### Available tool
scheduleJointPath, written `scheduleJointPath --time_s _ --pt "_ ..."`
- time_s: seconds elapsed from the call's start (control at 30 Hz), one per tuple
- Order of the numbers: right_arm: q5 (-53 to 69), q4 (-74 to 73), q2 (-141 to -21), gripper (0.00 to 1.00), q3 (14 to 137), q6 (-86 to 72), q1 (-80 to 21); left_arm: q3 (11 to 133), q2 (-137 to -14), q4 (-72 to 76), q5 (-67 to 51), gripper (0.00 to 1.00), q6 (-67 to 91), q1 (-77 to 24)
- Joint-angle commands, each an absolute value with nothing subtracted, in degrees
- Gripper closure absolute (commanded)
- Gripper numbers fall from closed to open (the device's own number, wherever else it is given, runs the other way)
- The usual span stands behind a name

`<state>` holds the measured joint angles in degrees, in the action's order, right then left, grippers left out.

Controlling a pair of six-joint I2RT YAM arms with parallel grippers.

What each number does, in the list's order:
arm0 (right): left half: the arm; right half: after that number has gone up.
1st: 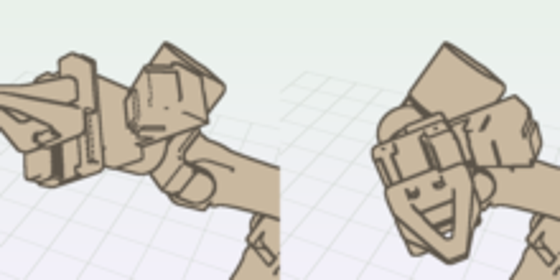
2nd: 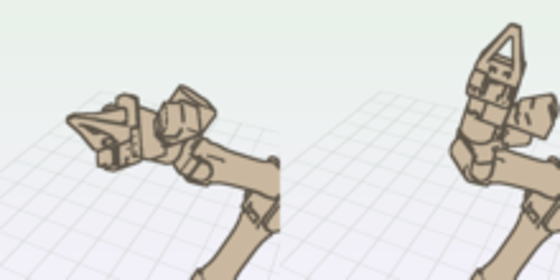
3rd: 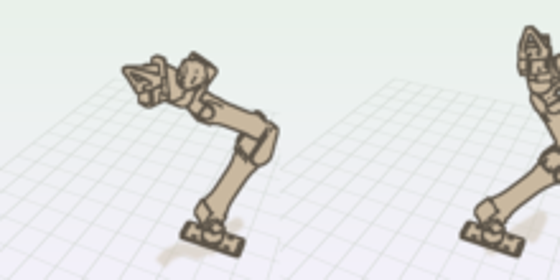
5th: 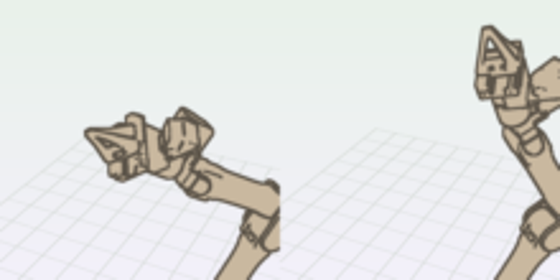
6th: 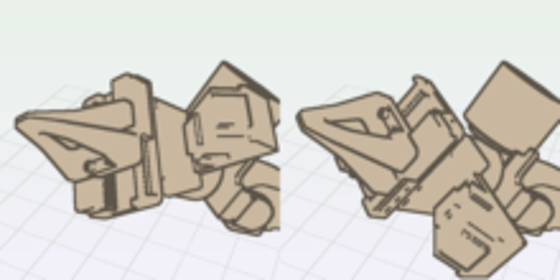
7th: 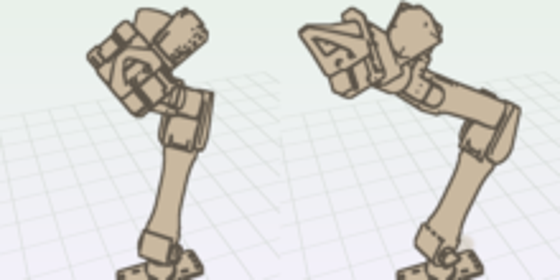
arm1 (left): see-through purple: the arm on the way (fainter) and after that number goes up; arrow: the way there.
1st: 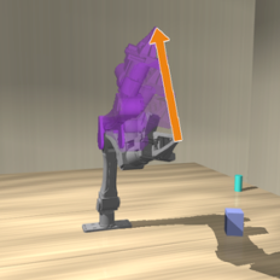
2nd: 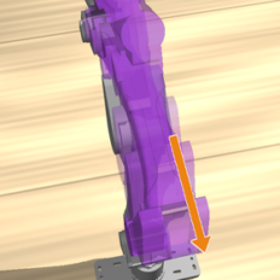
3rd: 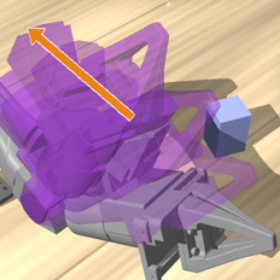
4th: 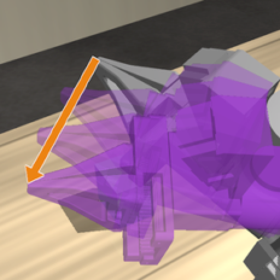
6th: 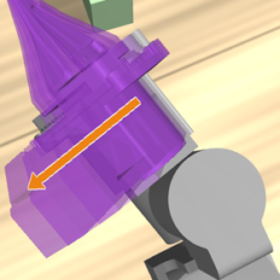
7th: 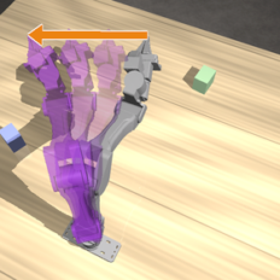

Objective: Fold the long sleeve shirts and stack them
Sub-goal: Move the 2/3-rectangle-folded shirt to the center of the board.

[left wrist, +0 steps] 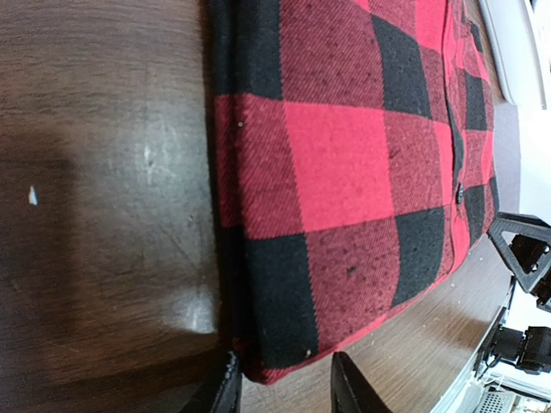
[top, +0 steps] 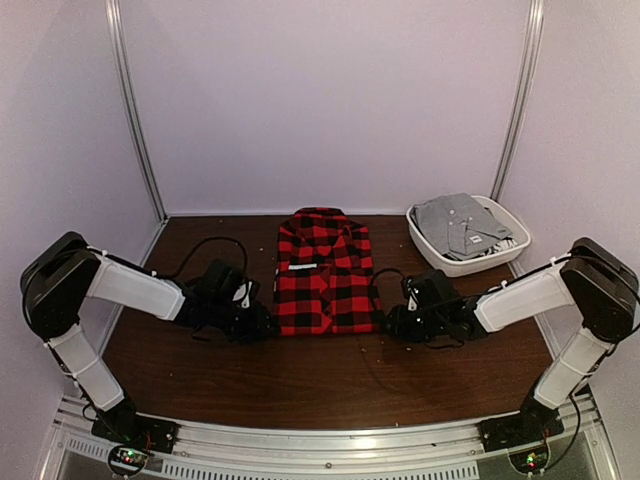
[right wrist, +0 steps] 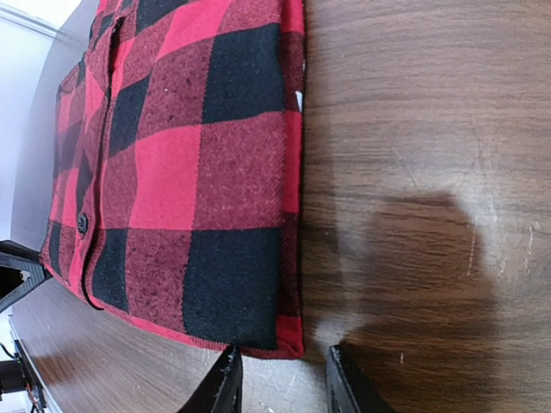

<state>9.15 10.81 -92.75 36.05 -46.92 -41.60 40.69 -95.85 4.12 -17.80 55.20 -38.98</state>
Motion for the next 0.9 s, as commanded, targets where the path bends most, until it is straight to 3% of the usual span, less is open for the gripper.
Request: scheduleJointPath --time_s 0.0,0.57,0.73,0.87 --pt "5.98 9.37 -94.31 0.66 37.10 -47.02 -42.64 41.19 -97.73 4.00 -16.47 0.64 55.21 -39.63" --pt "4.68 9.31 -95.88 0.71 38.67 -46.02 -44.35 42.80 -98.16 2.07 -14.64 0.74 53.86 -40.14" --pt "4.89 10.74 -96.37 0.79 38.41 -45.58 -44.63 43.36 -98.69 2.13 -14.58 0.80 53.69 -40.43" --pt "4.84 11.37 -96.39 0.91 38.58 -45.12 -44.93 43.79 -98.71 2.03 -14.45 0.92 53.40 -40.52"
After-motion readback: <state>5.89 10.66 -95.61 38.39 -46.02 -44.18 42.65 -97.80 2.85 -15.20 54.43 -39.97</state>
